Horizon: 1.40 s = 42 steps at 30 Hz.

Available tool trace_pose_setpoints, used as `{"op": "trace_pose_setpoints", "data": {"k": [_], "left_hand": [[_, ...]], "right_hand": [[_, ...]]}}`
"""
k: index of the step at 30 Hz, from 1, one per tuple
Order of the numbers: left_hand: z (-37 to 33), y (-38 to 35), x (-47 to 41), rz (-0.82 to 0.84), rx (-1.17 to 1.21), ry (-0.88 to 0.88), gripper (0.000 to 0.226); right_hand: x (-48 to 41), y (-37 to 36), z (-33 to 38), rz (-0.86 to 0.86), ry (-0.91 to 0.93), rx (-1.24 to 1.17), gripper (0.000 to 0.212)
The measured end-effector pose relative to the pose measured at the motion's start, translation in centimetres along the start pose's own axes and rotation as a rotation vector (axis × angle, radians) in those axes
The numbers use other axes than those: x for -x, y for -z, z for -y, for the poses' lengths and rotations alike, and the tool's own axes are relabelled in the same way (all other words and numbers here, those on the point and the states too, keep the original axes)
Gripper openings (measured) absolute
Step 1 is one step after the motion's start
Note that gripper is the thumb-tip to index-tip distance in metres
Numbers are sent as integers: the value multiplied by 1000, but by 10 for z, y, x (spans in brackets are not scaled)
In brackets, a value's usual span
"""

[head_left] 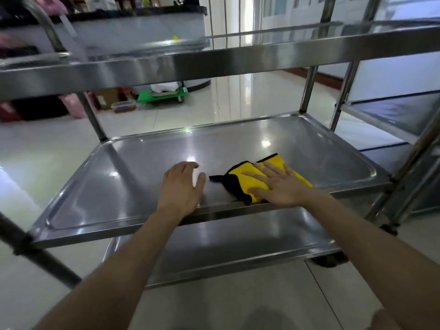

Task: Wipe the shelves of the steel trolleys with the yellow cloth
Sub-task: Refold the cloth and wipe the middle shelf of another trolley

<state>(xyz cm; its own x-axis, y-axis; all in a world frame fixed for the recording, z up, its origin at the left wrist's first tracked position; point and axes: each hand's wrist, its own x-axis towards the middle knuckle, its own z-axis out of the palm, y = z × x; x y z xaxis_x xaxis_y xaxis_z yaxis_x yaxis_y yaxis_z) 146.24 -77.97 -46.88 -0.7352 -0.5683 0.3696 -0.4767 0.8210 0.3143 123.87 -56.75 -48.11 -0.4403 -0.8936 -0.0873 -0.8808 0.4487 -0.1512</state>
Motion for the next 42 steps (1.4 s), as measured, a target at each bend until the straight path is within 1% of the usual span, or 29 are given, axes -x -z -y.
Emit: {"op": "trace_pose_setpoints", "data": {"k": [2,5,7,10,15,18,21,24,28,31,34,37,38,39,40,42], "left_hand": [[50,17,5,50,-130,32,75],[104,26,9,117,-254,112,83],[115,22,7,104,-202,189,91],[112,12,2,73,-138,172,87],[103,8,2,-2,-82,146,81],[98,10,4,-34,-57,121,76],[95,15,4,-58,-67,112,72],[91,20,8,-59,-63,124,67],[88,22,16,-140,-51,138,63],[86,23,17,-200,11,156,64],[83,26,19,-187,162,147,64],[87,38,24,-162,412,157,50],[94,44,27,-150,447,172,46],[106,50,29,-144,425,176,44],[123,57,32,-134,347,167,46],[159,70,38,-76,111,148,62]], "right_hand": [[-2,1,-1,22,-21,11,69],[-14,6,-1,63,-73,-8,89],[-30,6,0,65,-116,-28,101],[-71,10,1,66,-186,-39,111],[-168,17,13,49,-256,-52,102],[-217,19,52,60,-234,-43,105],[-241,16,98,66,-166,-25,97],[-234,13,126,74,-124,11,89],[-181,2,150,67,-14,-1,78],[-127,-11,159,89,60,-18,82],[-89,-24,177,70,62,-57,76],[-71,-29,196,19,22,-65,69],[-69,-28,198,10,13,-59,68],[-67,-28,199,15,9,-54,69],[-66,-28,198,23,10,-51,72],[-64,-28,197,29,5,-42,82]]}}
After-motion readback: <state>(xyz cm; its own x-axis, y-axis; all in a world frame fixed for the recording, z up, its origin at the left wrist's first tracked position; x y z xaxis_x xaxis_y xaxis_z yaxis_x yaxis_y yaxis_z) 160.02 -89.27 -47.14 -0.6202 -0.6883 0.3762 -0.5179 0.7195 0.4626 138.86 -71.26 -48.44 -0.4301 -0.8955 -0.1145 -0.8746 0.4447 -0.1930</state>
